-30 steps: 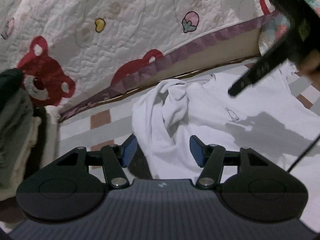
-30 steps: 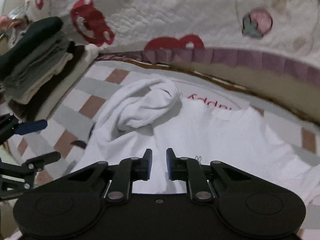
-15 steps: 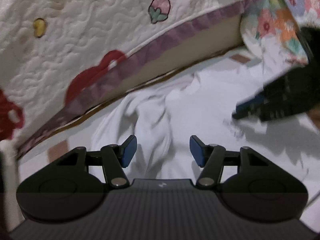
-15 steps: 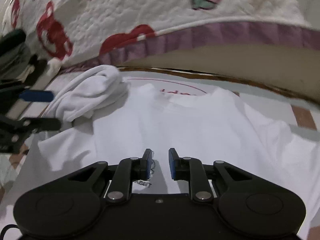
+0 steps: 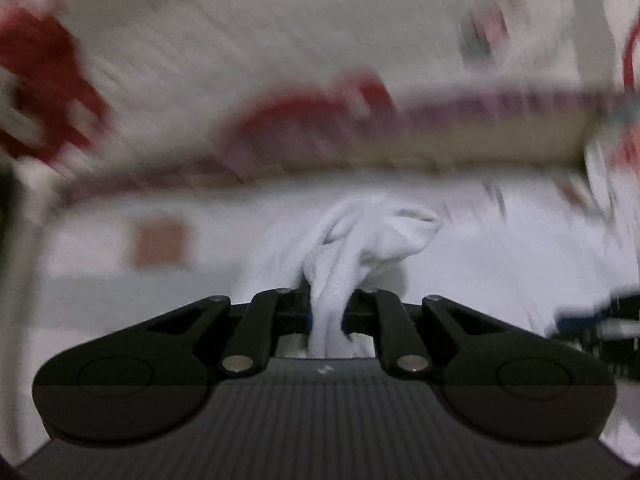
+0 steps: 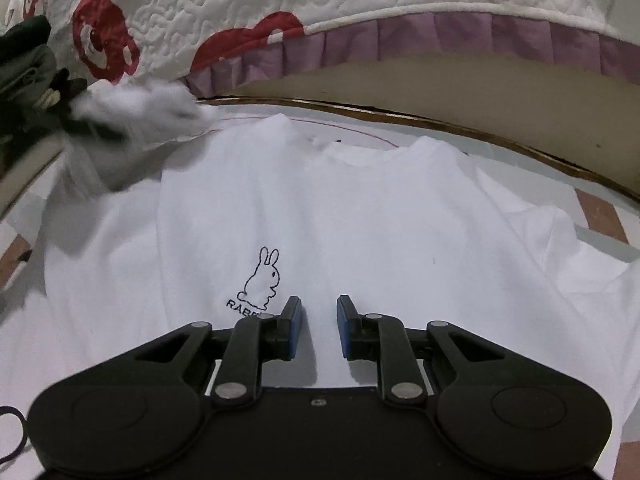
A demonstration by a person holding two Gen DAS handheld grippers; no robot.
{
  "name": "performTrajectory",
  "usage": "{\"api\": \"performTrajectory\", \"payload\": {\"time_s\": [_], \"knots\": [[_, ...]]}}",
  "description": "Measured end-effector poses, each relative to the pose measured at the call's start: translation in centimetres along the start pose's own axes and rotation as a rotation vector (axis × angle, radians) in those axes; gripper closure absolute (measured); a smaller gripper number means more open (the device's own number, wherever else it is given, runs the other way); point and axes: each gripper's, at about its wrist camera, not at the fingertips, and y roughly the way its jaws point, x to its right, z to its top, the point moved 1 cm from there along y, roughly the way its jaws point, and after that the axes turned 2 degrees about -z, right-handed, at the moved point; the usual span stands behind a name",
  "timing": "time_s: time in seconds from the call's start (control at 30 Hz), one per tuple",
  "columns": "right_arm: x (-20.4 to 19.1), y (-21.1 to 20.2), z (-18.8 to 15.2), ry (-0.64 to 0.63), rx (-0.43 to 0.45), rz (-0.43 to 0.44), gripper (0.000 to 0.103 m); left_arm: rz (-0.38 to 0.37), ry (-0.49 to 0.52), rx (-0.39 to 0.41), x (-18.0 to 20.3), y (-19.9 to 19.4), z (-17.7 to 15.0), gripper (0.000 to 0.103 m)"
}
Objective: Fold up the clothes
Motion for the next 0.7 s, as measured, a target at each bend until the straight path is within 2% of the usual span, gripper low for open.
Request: {"api": "performTrajectory", "payload": {"time_s": [0.1,0.2,0.3,0.47,0.7], "knots": [[0.0,-0.1,0.0,0.0,-0.001,0.001,0.081,0.054,-0.07,0.058,-2.3,-1.8,0.7,0.093],[-0.1,-0.1,0.0,-0.007,-0.005,-0.007,0.081,0.154,-0.087,0.182,-4.8,-7.3,1.6,0.093],[-0.2,-0.1,0.2,-0.013,-0.012,-0.015,0.081,0.18,-0.117,0.207,-7.0,-10.7,1.1,0.093],[-0.3,0.0,0.3,-0.01,-0.019,-0.029,0.08,0.198,-0.227,0.158,-10.1,-14.4,-1.7,0.092],[-0.7,0.0,0.4,-0.017,-0.024,-0.049,0.08,0.006,-0.618,-0.154,-16.9,-16.2,-7.4,0.092]]}}
